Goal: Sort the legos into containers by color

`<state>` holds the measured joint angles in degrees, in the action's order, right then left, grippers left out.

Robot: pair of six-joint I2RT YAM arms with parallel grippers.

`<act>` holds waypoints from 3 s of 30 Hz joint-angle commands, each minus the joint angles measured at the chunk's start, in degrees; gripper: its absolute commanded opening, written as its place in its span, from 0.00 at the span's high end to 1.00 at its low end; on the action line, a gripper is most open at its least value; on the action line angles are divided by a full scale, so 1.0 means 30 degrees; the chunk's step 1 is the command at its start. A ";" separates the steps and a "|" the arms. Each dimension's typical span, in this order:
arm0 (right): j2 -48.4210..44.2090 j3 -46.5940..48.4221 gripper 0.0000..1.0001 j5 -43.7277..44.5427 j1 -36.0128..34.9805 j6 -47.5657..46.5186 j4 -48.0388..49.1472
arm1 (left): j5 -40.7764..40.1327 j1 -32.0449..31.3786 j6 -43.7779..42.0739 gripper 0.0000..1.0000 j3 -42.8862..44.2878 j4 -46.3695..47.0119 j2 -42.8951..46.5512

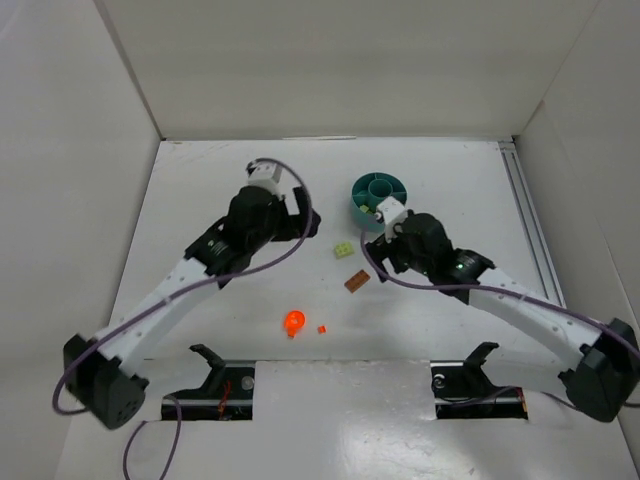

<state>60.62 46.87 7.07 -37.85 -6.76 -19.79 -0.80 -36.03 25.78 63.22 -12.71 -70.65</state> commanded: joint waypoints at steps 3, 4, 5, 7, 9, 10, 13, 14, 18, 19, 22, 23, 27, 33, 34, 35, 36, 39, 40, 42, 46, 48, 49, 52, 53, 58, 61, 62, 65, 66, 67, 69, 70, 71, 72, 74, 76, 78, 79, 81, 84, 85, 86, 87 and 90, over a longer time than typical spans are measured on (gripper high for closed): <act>0.4979 0.1306 0.04 0.1269 -0.2850 0.3366 0.4367 | -0.5447 -0.0031 0.4937 0.00 -0.6710 0.0051 0.6140; 0.5946 0.1861 0.04 0.1624 -0.3115 0.3600 0.4574 | -0.5447 -0.0031 0.5725 0.00 -0.7472 0.0047 0.6903; 0.7899 0.2475 0.04 0.1888 -0.3349 0.4067 0.4576 | -0.5650 -0.0031 0.6197 0.00 -0.8814 -0.0301 0.8215; 0.9667 0.4088 0.05 0.2444 -0.3586 0.4829 0.4576 | -0.6031 -0.0031 0.6814 0.00 -0.9819 -0.0799 0.9279; 1.1743 0.5199 0.05 0.2680 -0.3586 0.5798 0.4576 | -0.6412 -0.0031 0.7868 0.00 -1.0466 -0.1298 1.0390; 1.2365 0.5583 0.05 0.2856 -0.3818 0.5800 0.4808 | -0.6414 -0.0031 0.7871 0.00 -1.0642 -0.1300 1.0716; 1.4209 0.6899 0.06 0.3471 -0.3820 0.5976 0.4810 | -0.6240 -0.0031 0.8076 0.00 -1.1081 -0.1068 1.1742; 1.4478 0.7079 0.06 0.3647 -0.3820 0.5744 0.4810 | -0.6238 -0.0031 0.8077 0.00 -1.1083 -0.0892 1.1918; 1.5329 0.7928 0.09 0.3473 -0.3820 0.1534 0.4810 | -0.5772 -0.0031 0.7727 0.00 -1.1433 -0.0306 1.2330; 1.5330 0.7931 0.09 0.3154 -0.3820 -0.0595 0.4810 | -0.5595 -0.0031 0.7725 0.00 -1.1638 -0.0130 1.2330; 1.5156 0.7931 0.13 0.1163 -0.3383 -0.3742 0.4578 | -0.5418 -0.0031 0.7375 0.00 -1.1640 0.0194 1.2127; 1.5155 0.7931 0.13 0.0405 -0.3120 -0.5694 0.4344 | -0.5418 -0.0031 0.7373 0.00 -1.1640 0.0194 1.1893; 1.5358 0.8279 0.14 -0.2675 -0.2619 -0.8436 0.2792 | -0.5215 -0.0031 0.7198 0.00 -1.1640 0.0369 1.1393; 1.5946 0.8868 0.15 -0.4816 -0.1041 -0.9347 0.1001 | -0.5213 -0.0031 0.6817 0.00 -1.1640 0.0721 1.1041; 1.5946 0.9042 0.17 -0.4992 -0.0834 -0.9579 0.0827 | -0.5039 -0.0031 0.6817 0.00 -1.1640 0.0895 1.1041; 1.5946 0.9044 0.17 -0.5719 -0.0658 -0.9581 0.0623 | -0.5037 -0.0031 0.6614 0.00 -1.1640 0.0897 1.1041; 1.6149 0.9044 0.19 -0.5987 -0.0395 -0.9813 0.0621 | -0.5037 -0.0031 0.6612 0.00 -1.1640 0.0897 1.1041; 1.6354 0.9249 0.22 -0.6605 -0.0393 -1.0401 0.0242 | -0.5037 -0.0031 0.6612 0.00 -1.1464 0.0897 1.1041; 1.6356 0.9249 0.22 -0.6837 -0.0393 -1.0865 0.0240 | -0.5037 -0.0031 0.6612 0.00 -1.1464 0.0897 1.1041; 1.6532 0.9249 0.22 -0.6839 -0.0393 -1.0870 0.0240 | -0.5037 -0.0031 0.6612 0.00 -1.1464 0.0897 1.1041; 1.6737 0.9425 0.30 -0.6283 -0.0393 -1.1046 0.0415 | -0.5037 -0.0031 0.6612 0.00 -1.1464 0.0897 1.1041; 1.6912 0.9775 0.36 -0.6107 -0.0393 -1.1046 0.0416 | -0.5037 -0.0031 0.6612 0.00 -1.1464 0.0897 1.1041; 1.6912 0.9776 0.44 -0.5904 -0.0567 -1.1046 0.0416 | -0.5037 -0.0031 0.6612 0.00 -1.1464 0.0897 1.1041; 1.6912 0.9776 0.62 -0.5726 -0.0568 -1.1046 0.0416 | -0.5037 -0.0031 0.6612 0.00 -1.1464 0.0897 1.0867; 1.6912 0.9776 0.65 -0.5929 -0.0568 -1.0872 0.0416 | -0.5037 -0.0031 0.6612 0.00 -1.1464 0.0897 1.0865; 1.5542 0.9340 0.78 -0.6808 -0.0774 -1.0491 0.1379 | -0.5447 -0.0031 0.6787 0.00 -1.1464 0.0723 1.0633; 1.3787 0.8784 0.80 -0.7569 -0.0774 -1.0052 0.2843 | -0.5623 -0.0031 0.6963 0.00 -1.1289 0.0547 1.0457; 1.3285 0.8432 0.81 -0.7775 -0.0600 -0.9760 0.3253 | -0.5623 -0.0031 0.6963 0.00 -1.1289 0.0545 1.0455; 1.1792 0.8253 0.82 -0.7777 -0.0100 -0.8677 0.4163 | -0.5623 -0.0031 0.6963 0.00 -1.1289 0.0545 1.0281; 1.1524 0.8253 0.82 -0.6617 0.0132 -0.8441 0.4165 | -0.5623 -0.0031 0.6963 0.00 -1.1289 0.0777 1.0279; 1.1319 0.8253 0.83 -0.5938 0.0135 -0.8264 0.4369 | -0.5623 -0.0031 0.6963 0.00 -1.1289 0.0780 1.0076; 1.0967 0.8253 0.83 -0.4154 0.0135 -0.7564 0.4371 | -0.5449 -0.0031 0.7139 0.00 -1.1289 0.0985 0.9607; 1.0965 0.8253 0.83 -0.1969 0.0309 -0.7096 0.4371 | -0.5447 -0.0031 0.7139 0.00 -1.1289 0.0985 0.9606; 1.0965 0.8253 0.83 -0.0961 0.0310 -0.6656 0.4371 | -0.5447 -0.0031 0.7139 0.00 -1.1115 0.1159 0.9315; 1.0791 0.8253 0.83 0.0035 0.0484 -0.5694 0.4371 | -0.5447 -0.0031 0.7139 0.00 -1.1113 0.1160 0.9081; 1.0789 0.8077 0.83 0.2382 0.0486 -0.5392 0.4371 | -0.5447 -0.0031 0.7139 0.00 -1.0937 0.1160 0.8904; 1.1197 0.8077 0.83 0.3818 0.0486 -0.4952 0.4371 | -0.5271 -0.0031 0.7139 0.00 -1.0734 0.1160 0.8728; 1.1200 0.8077 0.84 0.5079 0.0281 -0.4427 0.4371 | -0.5271 -0.0031 0.7139 0.00 -1.0732 0.1160 0.8727; 1.1374 0.8077 0.84 0.5403 0.0281 -0.4425 0.4371 | -0.5271 -0.0031 0.6965 0.00 -1.0732 0.1160 0.8727; 1.1375 0.8077 0.84 0.5989 0.0105 -0.4222 0.4545 | -0.5271 -0.0031 0.6963 0.00 -1.0732 0.1363 0.8727; 1.1375 0.8253 0.84 0.6983 -0.0069 -0.4046 0.4749 | -0.5066 -0.0031 0.6963 0.00 -1.0732 0.1541 0.8551; 1.1375 0.8253 0.84 0.7163 -0.0070 -0.4044 0.4751 | -0.5066 -0.0031 0.6963 0.00 -1.0732 0.1541 0.8551; 1.1607 0.8253 0.84 0.7339 -0.0070 -0.3783 0.4751 | -0.5066 -0.0031 0.6963 0.00 -1.0906 0.1744 0.8551; 1.1610 0.8253 0.84 0.7543 -0.0070 -0.3780 0.4954 | -0.5066 -0.0031 0.6963 0.00 -1.0908 0.1746 0.8377; 1.2018 0.8253 0.84 0.7545 -0.0276 -0.3780 0.4957 | -0.5066 -0.0031 0.6963 0.00 -1.0908 0.1746 0.8170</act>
<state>95.31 71.20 26.68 -37.60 -19.66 -8.29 -16.08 -35.92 46.65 28.64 -9.50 -45.87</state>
